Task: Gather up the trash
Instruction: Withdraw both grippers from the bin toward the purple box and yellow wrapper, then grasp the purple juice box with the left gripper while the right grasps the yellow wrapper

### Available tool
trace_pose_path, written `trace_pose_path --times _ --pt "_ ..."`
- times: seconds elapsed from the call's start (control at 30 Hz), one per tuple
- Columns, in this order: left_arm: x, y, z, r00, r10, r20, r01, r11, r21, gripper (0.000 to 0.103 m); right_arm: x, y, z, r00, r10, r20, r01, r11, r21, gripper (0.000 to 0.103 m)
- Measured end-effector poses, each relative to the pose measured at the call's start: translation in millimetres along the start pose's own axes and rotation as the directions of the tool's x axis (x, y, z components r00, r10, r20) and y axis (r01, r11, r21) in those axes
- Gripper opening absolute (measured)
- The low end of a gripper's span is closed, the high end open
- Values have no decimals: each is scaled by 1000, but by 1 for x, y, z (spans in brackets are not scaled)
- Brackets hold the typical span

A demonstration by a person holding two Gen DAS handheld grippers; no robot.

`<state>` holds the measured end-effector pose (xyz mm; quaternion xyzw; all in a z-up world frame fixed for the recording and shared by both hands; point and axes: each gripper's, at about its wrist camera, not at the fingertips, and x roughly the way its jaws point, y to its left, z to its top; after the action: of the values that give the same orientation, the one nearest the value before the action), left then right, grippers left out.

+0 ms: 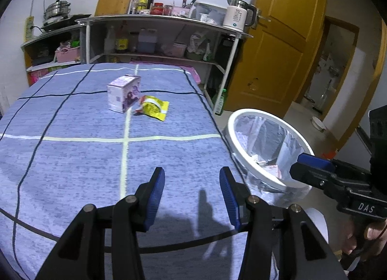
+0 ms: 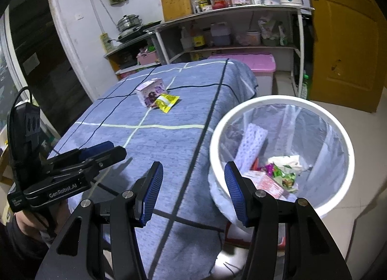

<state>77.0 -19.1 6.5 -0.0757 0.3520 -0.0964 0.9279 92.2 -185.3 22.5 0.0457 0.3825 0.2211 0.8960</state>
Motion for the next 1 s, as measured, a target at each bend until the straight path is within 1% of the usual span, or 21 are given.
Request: trace_pose_path --times 0.3,0.5,0.8,1.0 --pt "-2 25 5 998 62 20 -62 997 -36 49 27 27 12 1000 17 -24 -18 998 -58 54" --pt "-1 41 9 996 91 22 -90 995 -46 49 42 37 25 999 27 -30 -30 996 -88 54" --pt "2 65 25 993 115 30 -114 992 -52 49 78 44 50 995 56 -80 -61 996 -68 54" --pt "9 81 40 991 129 41 -127 990 -52 52 102 53 67 993 66 -99 -74 995 -71 54"
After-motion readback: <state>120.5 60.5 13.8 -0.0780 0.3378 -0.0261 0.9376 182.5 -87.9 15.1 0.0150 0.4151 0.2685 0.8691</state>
